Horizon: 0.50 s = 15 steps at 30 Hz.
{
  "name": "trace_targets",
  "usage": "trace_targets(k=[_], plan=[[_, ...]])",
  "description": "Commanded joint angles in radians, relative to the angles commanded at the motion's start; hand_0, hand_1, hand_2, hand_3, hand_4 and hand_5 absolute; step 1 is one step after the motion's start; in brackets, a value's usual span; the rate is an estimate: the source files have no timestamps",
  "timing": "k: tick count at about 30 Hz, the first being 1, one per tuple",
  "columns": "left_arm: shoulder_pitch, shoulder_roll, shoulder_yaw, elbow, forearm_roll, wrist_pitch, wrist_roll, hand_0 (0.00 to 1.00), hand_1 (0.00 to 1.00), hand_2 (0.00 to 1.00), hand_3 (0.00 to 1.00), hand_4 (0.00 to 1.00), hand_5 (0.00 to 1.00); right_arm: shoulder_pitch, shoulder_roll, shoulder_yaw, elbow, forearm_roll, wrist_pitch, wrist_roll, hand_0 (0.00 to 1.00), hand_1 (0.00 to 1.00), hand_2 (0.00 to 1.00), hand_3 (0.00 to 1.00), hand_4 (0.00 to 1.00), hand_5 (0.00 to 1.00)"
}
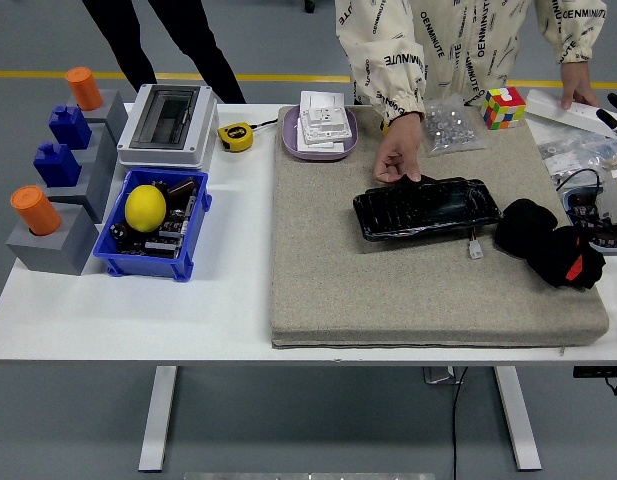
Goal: Pick the rag up,wipe the panel,place it on the desk
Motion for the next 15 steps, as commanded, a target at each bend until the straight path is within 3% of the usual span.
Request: trace_targets(k=[15], plan=[[0.0, -0.002, -0.002, 0.0, -0.001, 0.0, 0.0, 0.64, 0.689, 0.722, 0.565, 0.592, 0.468, 0.001, 0.0, 0.006, 0.0, 0.027, 0.017, -0.002, 0.732, 0.7, 0.777, 0.753, 0.998, 0.656]])
